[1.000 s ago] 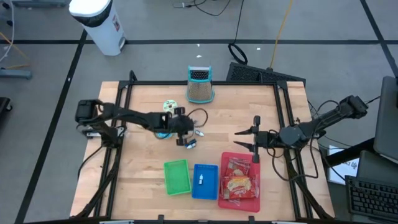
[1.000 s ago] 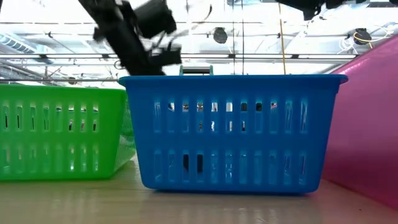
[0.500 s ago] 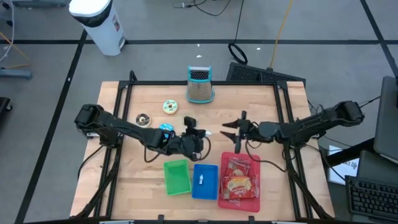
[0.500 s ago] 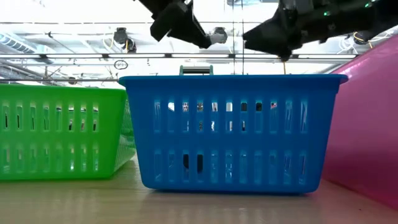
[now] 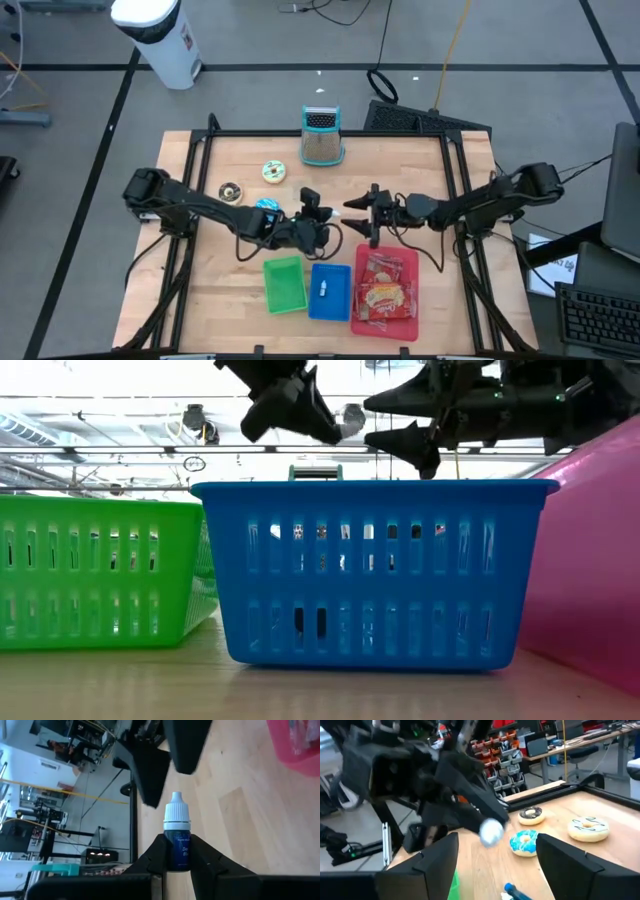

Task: Pick & Place Food Item
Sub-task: Put the left blue food coloring bottle into the blue bin

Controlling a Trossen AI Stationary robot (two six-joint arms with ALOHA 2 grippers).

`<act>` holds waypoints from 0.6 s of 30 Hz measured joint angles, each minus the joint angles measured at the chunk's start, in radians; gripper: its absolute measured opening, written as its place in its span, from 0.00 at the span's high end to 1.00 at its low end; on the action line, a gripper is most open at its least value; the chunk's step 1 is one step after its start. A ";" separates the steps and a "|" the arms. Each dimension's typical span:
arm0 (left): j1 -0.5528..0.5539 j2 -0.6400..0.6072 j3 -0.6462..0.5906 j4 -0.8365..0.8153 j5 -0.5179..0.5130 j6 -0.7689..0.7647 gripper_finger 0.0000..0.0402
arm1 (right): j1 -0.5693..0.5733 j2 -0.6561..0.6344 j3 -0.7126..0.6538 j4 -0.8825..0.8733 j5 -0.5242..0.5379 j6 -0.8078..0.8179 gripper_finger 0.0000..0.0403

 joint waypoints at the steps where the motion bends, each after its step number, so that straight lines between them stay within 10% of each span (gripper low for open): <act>1: 0.004 0.001 0.000 -0.001 0.002 0.008 0.88 | 0.000 0.015 0.000 0.027 0.001 0.001 0.36; 18: 0.029 0.000 0.000 0.011 0.064 0.058 0.87 | -0.066 0.116 0.092 0.037 -0.081 0.075 0.44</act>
